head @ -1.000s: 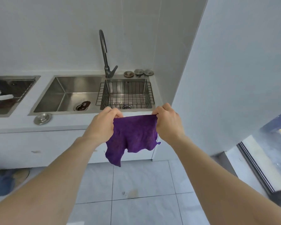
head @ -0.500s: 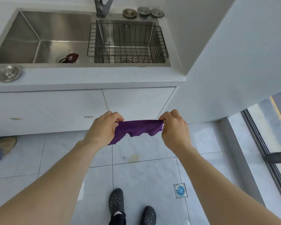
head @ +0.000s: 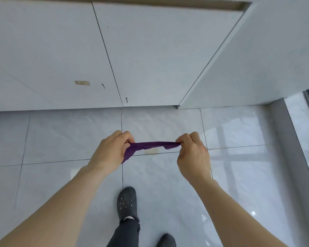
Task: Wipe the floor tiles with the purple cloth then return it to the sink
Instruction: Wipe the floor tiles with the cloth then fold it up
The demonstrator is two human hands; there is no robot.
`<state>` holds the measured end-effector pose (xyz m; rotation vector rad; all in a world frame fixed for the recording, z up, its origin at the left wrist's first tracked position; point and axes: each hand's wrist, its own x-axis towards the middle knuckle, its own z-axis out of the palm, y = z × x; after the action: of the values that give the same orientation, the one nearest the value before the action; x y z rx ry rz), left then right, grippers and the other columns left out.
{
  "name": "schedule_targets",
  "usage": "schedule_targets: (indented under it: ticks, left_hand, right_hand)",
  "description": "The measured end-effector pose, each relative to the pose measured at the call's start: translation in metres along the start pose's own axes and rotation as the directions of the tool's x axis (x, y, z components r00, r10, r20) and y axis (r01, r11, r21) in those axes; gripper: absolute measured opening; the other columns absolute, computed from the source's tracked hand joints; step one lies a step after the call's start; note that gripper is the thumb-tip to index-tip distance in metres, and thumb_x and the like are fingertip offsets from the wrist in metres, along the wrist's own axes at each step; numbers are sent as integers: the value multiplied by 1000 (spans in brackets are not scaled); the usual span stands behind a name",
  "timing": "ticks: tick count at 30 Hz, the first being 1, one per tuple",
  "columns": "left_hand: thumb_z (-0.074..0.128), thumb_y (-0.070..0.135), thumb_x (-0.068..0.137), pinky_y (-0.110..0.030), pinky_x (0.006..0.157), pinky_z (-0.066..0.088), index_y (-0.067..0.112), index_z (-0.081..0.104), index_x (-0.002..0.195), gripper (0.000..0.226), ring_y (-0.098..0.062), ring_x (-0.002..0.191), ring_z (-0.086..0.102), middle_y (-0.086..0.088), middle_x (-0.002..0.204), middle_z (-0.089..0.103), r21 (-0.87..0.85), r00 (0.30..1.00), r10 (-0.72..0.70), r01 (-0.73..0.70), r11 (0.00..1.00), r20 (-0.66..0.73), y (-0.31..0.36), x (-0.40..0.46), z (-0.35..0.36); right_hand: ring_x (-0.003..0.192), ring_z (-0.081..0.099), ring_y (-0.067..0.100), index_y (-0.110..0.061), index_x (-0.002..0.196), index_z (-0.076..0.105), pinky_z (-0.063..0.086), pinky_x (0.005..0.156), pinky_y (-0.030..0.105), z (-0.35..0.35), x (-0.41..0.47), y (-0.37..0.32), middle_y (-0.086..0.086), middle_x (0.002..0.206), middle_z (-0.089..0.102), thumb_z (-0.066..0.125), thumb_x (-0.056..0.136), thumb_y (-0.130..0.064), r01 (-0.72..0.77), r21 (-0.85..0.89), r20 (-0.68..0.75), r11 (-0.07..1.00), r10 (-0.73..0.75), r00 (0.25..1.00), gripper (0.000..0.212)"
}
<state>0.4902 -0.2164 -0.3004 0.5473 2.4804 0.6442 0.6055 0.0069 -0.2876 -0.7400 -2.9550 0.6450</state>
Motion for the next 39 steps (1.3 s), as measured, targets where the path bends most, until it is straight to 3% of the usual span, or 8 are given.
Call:
schedule_targets:
  ticks: [4,8,13,19,26,31,36,39]
  left_hand:
    - [47,13,101,-18,70,39,29,64,105,23,-14,85,58,13,99,55,-16,998,-17,18,1000,54,-35,6,84]
    - [48,16,102,-28,80,49,31,64,104,22,-14,89,61,13,100,57,-36,994,-17,21,999,110,-68,19,156]
    - [47,17,102,-25,82,48,31,64,103,22,-10,90,59,19,96,52,-37,987,11,-5,999,158,-111,52,231]
    - [47,19,103,-29,84,51,34,63,102,22,-8,92,59,20,97,53,-41,986,29,-22,999,163,-167,97,313]
    - [49,19,103,-22,81,47,32,64,104,20,-6,89,59,20,99,55,-86,994,66,-58,995,91,-204,133,362]
    - [53,16,100,-6,76,40,32,65,102,20,3,87,60,19,99,59,-137,995,100,-102,985,-24,-217,167,364]
    - [57,14,98,-13,77,41,29,63,107,19,10,82,57,17,102,62,-154,981,81,-109,982,-174,-225,205,360]
    - [56,17,99,-25,85,50,29,61,113,19,2,86,59,15,110,62,-152,971,49,-87,985,-233,-230,223,362]
  right_hand:
    - [65,41,23,-14,97,64,32,53,31,74,-23,53,3,93,54,57,84,6,-5,6,-5,1000,5,1000,25]
    - [67,53,29,-15,94,62,32,54,30,142,-36,99,2,90,57,58,83,3,-3,-22,-2,1000,3,1000,21]
    - [69,53,29,-14,90,60,35,52,32,223,-35,142,2,88,55,43,81,-9,-22,-37,1,999,22,1000,20]
    - [68,53,29,-13,91,59,34,51,30,326,-20,186,3,88,54,59,81,5,-36,-60,-39,998,34,999,21]
    - [74,55,28,-14,99,61,40,49,33,393,3,206,3,94,54,56,78,9,-24,-49,-136,999,17,991,32]
    - [63,50,25,-11,102,62,40,47,33,415,35,206,5,104,53,52,88,8,-44,42,-220,998,52,974,26]
    - [66,56,31,-14,105,64,51,60,44,429,71,194,5,104,52,49,96,1,-92,219,-254,971,148,956,23]
    - [70,58,26,-16,108,65,52,67,46,437,90,184,2,104,55,49,98,-3,-92,279,-242,956,163,956,23]
